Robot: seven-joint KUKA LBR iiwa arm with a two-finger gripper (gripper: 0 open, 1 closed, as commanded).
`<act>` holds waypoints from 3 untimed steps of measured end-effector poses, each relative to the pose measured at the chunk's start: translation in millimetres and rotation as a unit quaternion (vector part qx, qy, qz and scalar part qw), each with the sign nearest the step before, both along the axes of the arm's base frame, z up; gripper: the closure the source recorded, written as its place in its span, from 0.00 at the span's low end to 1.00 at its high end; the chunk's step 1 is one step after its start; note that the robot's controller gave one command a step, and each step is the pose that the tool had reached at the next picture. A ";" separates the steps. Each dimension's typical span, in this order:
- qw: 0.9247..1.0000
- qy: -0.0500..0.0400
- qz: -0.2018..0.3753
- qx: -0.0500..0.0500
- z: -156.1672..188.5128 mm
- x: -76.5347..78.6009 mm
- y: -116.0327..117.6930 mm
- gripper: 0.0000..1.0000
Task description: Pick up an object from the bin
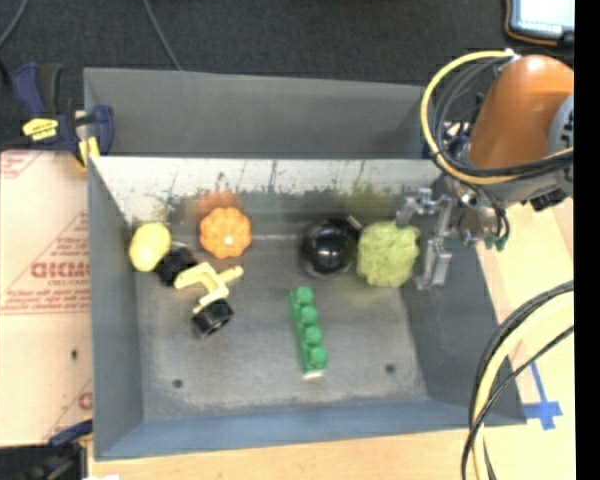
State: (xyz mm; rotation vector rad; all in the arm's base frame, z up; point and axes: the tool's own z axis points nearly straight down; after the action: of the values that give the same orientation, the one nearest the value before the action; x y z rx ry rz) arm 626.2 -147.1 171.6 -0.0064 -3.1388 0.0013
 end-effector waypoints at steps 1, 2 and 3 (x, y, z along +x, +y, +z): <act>1.000 -0.004 0.001 -0.001 5.2 1.3 0.5 0.00; 0.999 -0.007 -0.038 -0.001 -45.4 7.6 12.0 0.00; 0.997 -0.008 -0.081 -0.001 -96.3 8.6 40.9 0.00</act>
Offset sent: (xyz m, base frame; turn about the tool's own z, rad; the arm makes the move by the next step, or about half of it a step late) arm 0.0091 0.0251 -0.0983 0.1476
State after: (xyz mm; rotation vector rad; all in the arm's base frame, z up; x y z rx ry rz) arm 634.8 -106.3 75.3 -0.2629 -3.1444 0.0034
